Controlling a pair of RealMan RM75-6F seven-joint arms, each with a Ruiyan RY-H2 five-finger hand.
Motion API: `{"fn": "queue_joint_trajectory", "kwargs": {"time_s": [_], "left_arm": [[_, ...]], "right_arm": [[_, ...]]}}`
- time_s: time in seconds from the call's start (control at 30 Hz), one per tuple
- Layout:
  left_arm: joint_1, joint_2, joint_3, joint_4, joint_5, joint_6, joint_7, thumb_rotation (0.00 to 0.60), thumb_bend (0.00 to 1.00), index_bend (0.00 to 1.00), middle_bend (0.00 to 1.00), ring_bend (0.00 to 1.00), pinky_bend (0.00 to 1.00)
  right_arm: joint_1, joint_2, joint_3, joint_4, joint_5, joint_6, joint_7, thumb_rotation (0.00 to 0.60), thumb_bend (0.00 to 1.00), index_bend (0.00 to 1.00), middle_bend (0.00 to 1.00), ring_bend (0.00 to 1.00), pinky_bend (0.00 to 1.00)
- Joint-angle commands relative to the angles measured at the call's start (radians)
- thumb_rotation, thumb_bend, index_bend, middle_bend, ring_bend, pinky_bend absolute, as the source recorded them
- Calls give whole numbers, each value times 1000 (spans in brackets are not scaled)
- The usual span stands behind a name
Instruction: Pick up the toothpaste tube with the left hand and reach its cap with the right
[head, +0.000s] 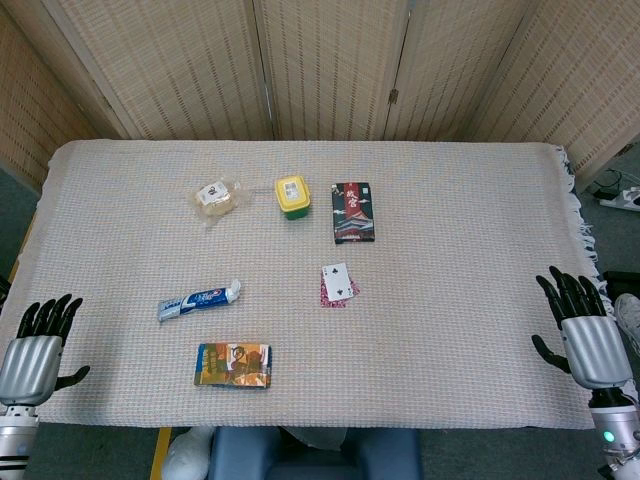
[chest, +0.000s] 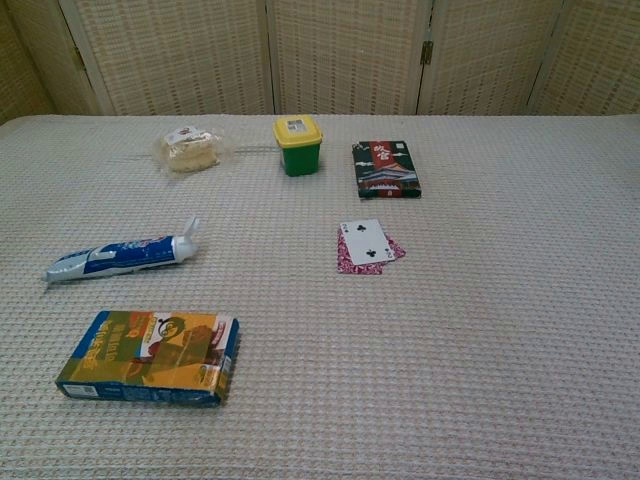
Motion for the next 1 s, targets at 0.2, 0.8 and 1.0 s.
{"fn": "queue_joint_trajectory", "kwargs": {"time_s": [0.2,0.8,1.0], "left_arm": [[-1,-23,-8,24,19,26,-7,600,196,32,94,92,0],[-91,-53,-63,41,44,-28,-42,600,209,106,150,144,40],[-187,-83,-97,80,23,-148,-77,600,242,181,198,184,76]], "right_arm": [[-5,7,1,-7,1,9,7,600,345,0,30,53,0],[-18,26,28,-9,13,57,23,600,346,0,35,65,0],[-14,44,39,-23,23,54,21,600,345,0,34,65,0]]}}
